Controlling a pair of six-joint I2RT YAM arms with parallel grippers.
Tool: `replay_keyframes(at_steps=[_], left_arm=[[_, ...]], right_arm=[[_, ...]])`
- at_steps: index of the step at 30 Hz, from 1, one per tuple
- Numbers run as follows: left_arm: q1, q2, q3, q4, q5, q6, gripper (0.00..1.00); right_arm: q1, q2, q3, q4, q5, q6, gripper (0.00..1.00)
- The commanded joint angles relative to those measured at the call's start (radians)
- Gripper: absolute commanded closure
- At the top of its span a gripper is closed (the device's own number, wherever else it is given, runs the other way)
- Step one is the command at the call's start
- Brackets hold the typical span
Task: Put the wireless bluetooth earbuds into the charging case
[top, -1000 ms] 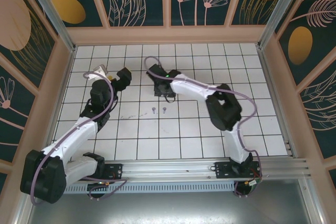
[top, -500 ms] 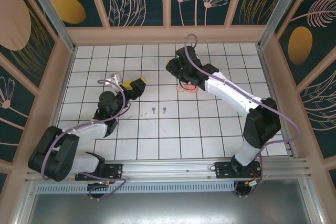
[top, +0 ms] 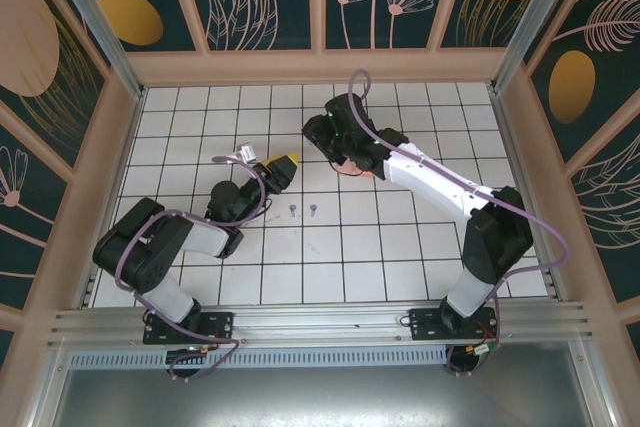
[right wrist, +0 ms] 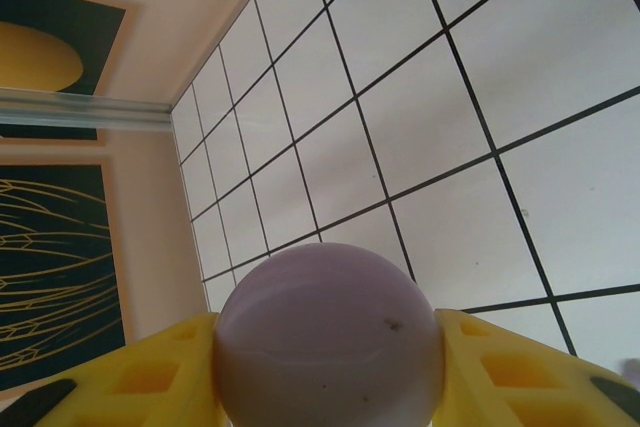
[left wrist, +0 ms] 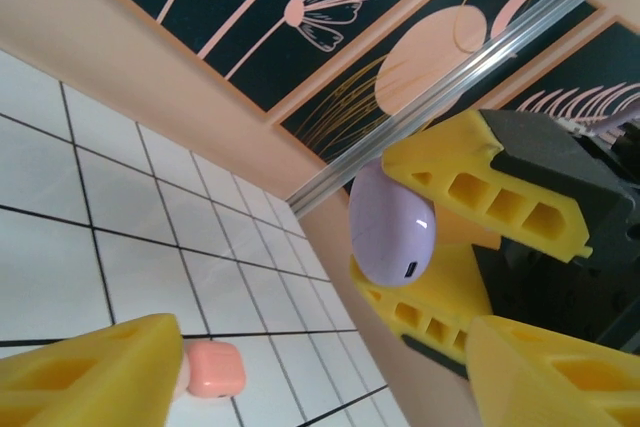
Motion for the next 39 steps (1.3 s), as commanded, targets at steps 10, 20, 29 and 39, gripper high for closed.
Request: replay_keyframes(at_steps=[10, 20, 29, 39], left_arm=[[-0.029, 0.072, 0.102, 0.137, 0.033, -0.035, 0.42], [-0.035, 0.129, 0.158, 0.132, 0.042, -0.04, 0.49], [-0.037, 0.143, 0.191, 0.116, 0.033, -0.034, 0.53], [-0.036, 0.155, 0.211, 0.109, 0.015, -0.024, 0.63]], right_arm=[[0.024, 0.028, 0.055, 0.025, -0.008, 0.015, 0.67], [0.039, 0.037, 0.079, 0.019, -0.012, 0.005, 0.67], [0.051, 0.033, 0.079, 0.02, -0.015, 0.004, 0.67], [0.059, 0.026, 0.078, 0.023, -0.019, 0.002, 0.67]])
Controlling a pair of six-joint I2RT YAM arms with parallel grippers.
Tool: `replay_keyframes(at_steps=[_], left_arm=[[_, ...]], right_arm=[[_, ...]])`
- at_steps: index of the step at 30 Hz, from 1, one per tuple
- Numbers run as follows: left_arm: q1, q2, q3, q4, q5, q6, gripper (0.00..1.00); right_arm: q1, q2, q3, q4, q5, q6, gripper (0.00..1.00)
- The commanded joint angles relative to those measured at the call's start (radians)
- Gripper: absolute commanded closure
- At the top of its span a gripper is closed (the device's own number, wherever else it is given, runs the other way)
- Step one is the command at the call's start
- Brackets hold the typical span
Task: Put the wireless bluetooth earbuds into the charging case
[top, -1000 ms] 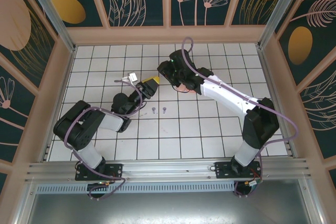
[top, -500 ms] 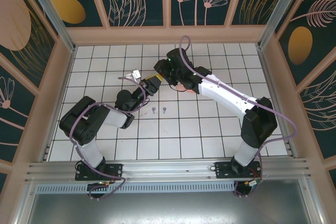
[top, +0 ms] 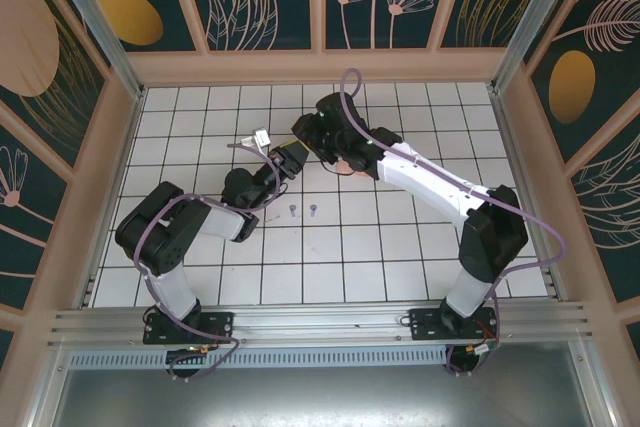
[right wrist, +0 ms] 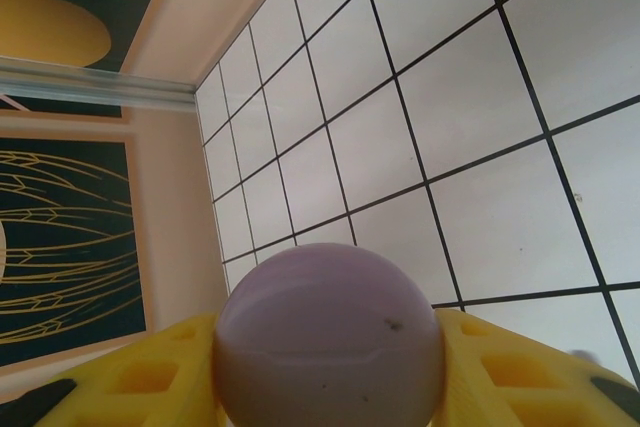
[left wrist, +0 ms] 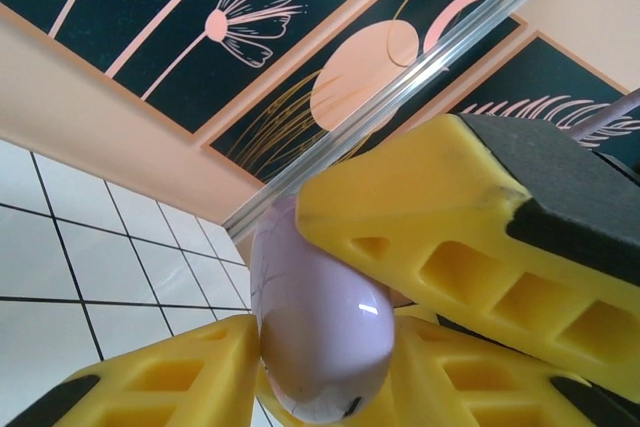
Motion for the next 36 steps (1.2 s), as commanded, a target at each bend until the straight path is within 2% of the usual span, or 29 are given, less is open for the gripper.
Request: replay_keyframes(at_steps=[1, 7, 19, 24, 26, 29, 31, 36], left_arm=[[-0.004, 0.017, 0.029, 0.038, -0.011, 0.004, 0.64], [-0.005, 0.028, 0.028, 0.068, -0.036, -0.003, 0.72], [-0.004, 0.056, 0.008, 0.163, -0.091, -0.042, 0.81], [-0.004, 0.059, 0.009, 0.175, -0.085, -0.053, 0.89], [-0.004, 0.06, 0.009, 0.177, -0.084, -0.057, 0.91], [-0.004, 0.062, 0.006, 0.18, -0.082, -0.069, 0.96], [-0.004, 0.065, 0.005, 0.187, -0.082, -0.079, 0.97], [-0.004, 0.057, 0.0, 0.176, -0.077, -0.084, 0.99]], right_arm=[[0.018, 0.001, 0.028, 0.019, -0.019, 0.003, 0.67], [0.02, -0.005, 0.017, 0.033, -0.019, 0.02, 0.67], [0.034, -0.024, -0.03, 0.113, -0.041, 0.094, 0.67], [0.032, -0.033, -0.031, 0.113, -0.02, 0.094, 0.67], [0.028, -0.038, -0.033, 0.119, -0.011, 0.094, 0.62], [0.01, -0.051, -0.036, 0.124, 0.004, 0.094, 0.42], [-0.007, -0.069, -0.043, 0.127, 0.013, 0.094, 0.33], [-0.041, -0.16, -0.087, 0.103, 0.059, 0.055, 0.25]])
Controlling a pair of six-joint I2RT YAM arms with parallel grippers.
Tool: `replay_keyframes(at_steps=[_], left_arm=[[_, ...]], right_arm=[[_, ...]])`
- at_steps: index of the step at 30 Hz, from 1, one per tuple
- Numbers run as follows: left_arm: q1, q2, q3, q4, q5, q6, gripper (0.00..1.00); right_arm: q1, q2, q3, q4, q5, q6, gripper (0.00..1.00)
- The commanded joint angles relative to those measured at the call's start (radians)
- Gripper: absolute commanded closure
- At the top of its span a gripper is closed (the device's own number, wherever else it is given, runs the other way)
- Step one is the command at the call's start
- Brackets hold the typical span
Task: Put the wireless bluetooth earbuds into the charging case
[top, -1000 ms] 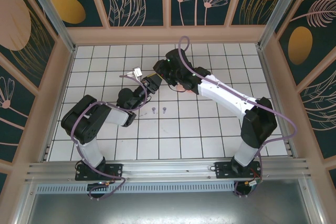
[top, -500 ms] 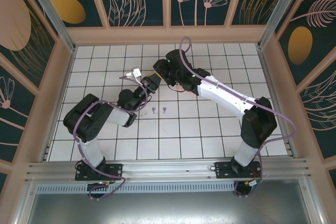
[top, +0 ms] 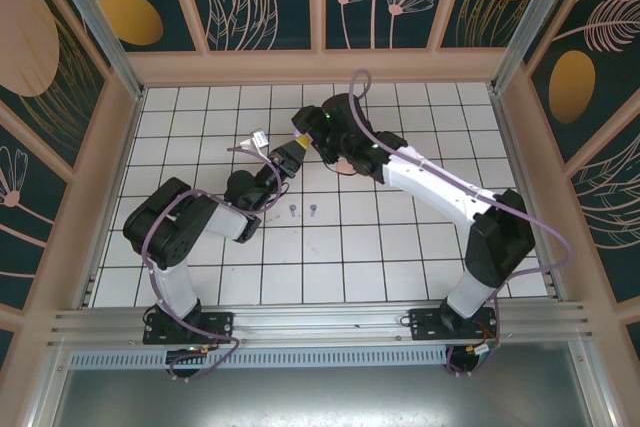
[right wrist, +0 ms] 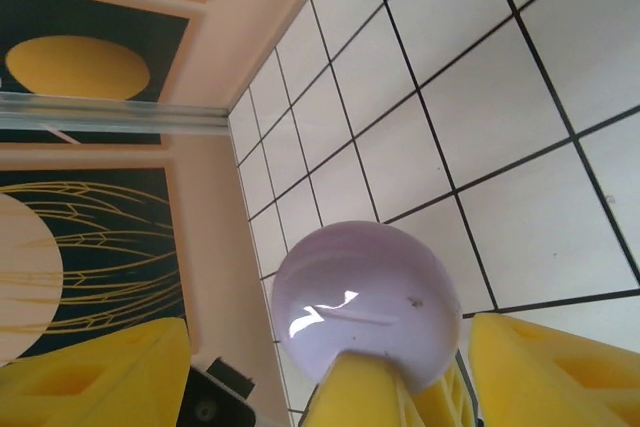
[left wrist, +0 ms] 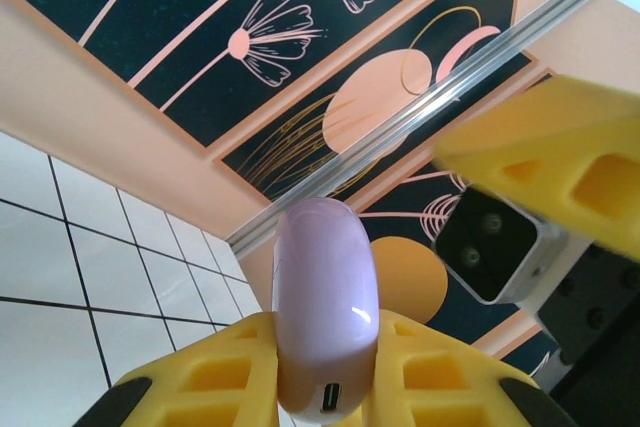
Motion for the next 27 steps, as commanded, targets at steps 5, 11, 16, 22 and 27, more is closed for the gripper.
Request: replay_keyframes(at_steps=[5, 11, 16, 22, 27], left_arm=[[0.001, -0.034, -0.003, 0.038, 0.027, 0.007, 1.0], [0.003, -0.08, 0.045, -0.146, 0.174, 0.099, 1.0], [0.003, -0.097, 0.122, -0.312, 0.379, 0.195, 1.0], [0.003, -0.108, 0.173, -0.428, 0.545, 0.268, 1.0], [0.003, -0.113, 0.202, -0.47, 0.648, 0.28, 1.0]], right_arm=[[-0.087, -0.26, -0.181, 0.021, 0.065, -0.077, 0.25], [-0.188, -0.43, -0.394, 0.046, 0.053, -0.216, 0.26], [-0.199, -0.524, -0.519, 0.131, 0.009, -0.458, 0.25], [-0.199, -0.596, -0.597, 0.222, -0.179, -0.718, 0.25], [-0.233, -0.588, -0.603, 0.221, -0.296, -0.831, 0.25]])
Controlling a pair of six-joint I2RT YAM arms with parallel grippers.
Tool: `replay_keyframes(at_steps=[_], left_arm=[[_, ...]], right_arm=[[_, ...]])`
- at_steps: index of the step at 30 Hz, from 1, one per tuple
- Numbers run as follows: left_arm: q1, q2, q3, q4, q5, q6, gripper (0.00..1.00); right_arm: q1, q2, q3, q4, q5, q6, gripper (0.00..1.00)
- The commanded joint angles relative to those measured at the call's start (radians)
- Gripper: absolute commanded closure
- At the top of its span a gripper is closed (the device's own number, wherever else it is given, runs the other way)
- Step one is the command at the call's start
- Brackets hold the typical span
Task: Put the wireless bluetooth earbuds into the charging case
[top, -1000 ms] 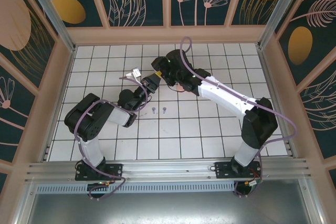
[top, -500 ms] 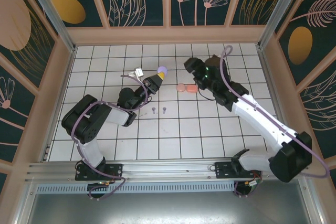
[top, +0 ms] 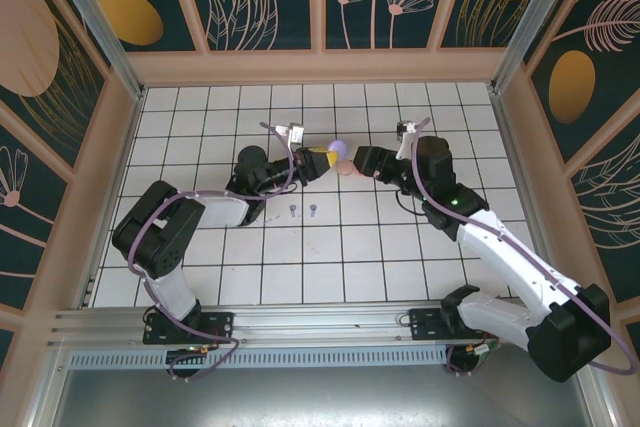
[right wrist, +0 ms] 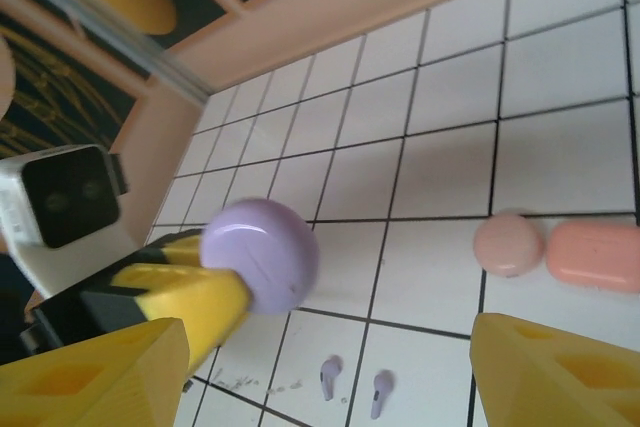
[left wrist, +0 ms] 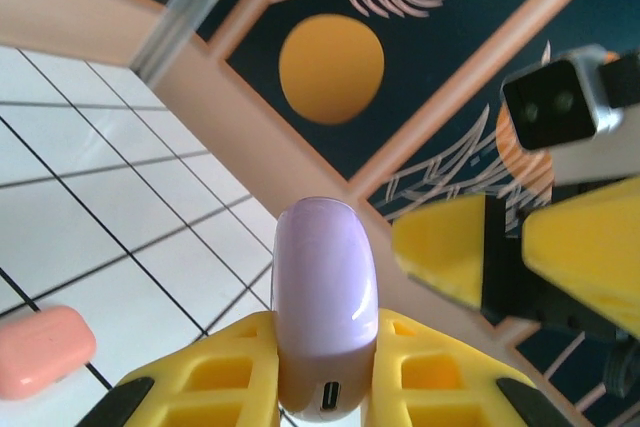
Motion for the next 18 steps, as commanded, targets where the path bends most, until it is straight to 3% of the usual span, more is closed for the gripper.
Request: replay_keyframes(at_steps=[1, 8, 18], left_arm=[[0.003, -0.033, 0.039, -0.05, 0.122, 0.047, 1.0], [0.003, -0.069, 0.053, -0.104, 0.16, 0.074, 1.0], [0.003, -0.089, 0.052, -0.101, 0.175, 0.071, 1.0]], right_arm=[[-0.013, 0.006, -0.011, 0.054, -0.138, -0.154, 0.25], [-0.013, 0.063, -0.004, 0.064, -0.174, -0.176, 0.26], [-0.031, 0.124, -0.01, 0.089, -0.126, -0.157, 0.28]])
